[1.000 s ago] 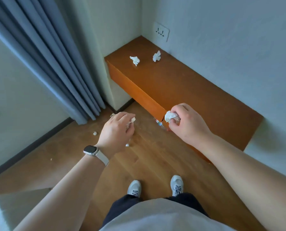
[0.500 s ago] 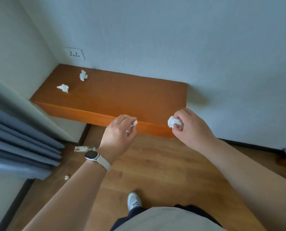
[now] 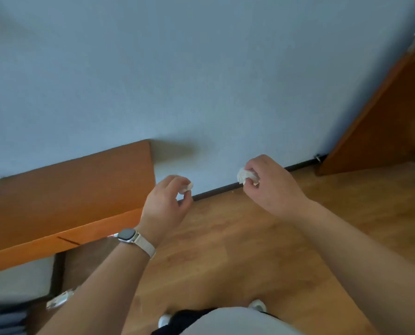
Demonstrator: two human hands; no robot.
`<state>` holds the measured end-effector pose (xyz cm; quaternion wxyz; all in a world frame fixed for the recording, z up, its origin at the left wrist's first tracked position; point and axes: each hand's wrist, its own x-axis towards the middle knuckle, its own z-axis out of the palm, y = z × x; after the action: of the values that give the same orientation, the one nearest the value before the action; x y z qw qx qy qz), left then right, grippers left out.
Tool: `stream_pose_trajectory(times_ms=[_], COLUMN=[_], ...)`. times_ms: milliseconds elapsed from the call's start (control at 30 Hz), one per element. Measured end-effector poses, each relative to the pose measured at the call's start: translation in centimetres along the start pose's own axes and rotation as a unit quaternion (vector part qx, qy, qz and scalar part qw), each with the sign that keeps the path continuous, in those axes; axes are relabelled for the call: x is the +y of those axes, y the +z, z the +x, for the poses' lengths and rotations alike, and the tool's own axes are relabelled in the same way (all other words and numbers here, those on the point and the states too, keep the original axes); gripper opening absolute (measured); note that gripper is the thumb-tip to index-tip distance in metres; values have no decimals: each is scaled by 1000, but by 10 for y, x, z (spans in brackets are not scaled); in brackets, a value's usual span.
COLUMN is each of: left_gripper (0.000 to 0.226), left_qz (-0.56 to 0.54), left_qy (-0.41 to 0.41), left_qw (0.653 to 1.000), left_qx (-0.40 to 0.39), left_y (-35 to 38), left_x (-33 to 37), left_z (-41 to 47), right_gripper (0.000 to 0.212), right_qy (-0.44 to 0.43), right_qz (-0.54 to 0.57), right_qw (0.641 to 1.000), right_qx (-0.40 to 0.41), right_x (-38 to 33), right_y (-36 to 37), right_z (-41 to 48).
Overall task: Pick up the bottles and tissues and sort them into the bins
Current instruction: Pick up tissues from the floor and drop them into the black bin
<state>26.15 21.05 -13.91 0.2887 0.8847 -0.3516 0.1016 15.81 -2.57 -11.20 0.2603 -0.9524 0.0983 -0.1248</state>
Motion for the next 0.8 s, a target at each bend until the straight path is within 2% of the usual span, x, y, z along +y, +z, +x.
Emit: stream_pose_trajectory(times_ms=[233,367,467,800], left_gripper=[18,19,17,12], left_qz=[-73,-92,-107,-155], left_qy=[112,191,237,359], left_qw=[989,971,957,896], left_qx=[-61,-108,-130,-208], left_y=[76,111,134,227], left_x=[113,170,207,297], left_z=[52,81,102,161], right_gripper=[16,22,17,13], right_qy=[96,166,211,351], right_qz=[-35,-57,-63,-89], right_qw=[991,976,963,913], right_qx=[81,128,158,187], right_x=[101,143,165,236], right_y=[-78,-117,-134,-169], right_z=[-68,-105,-129,-162])
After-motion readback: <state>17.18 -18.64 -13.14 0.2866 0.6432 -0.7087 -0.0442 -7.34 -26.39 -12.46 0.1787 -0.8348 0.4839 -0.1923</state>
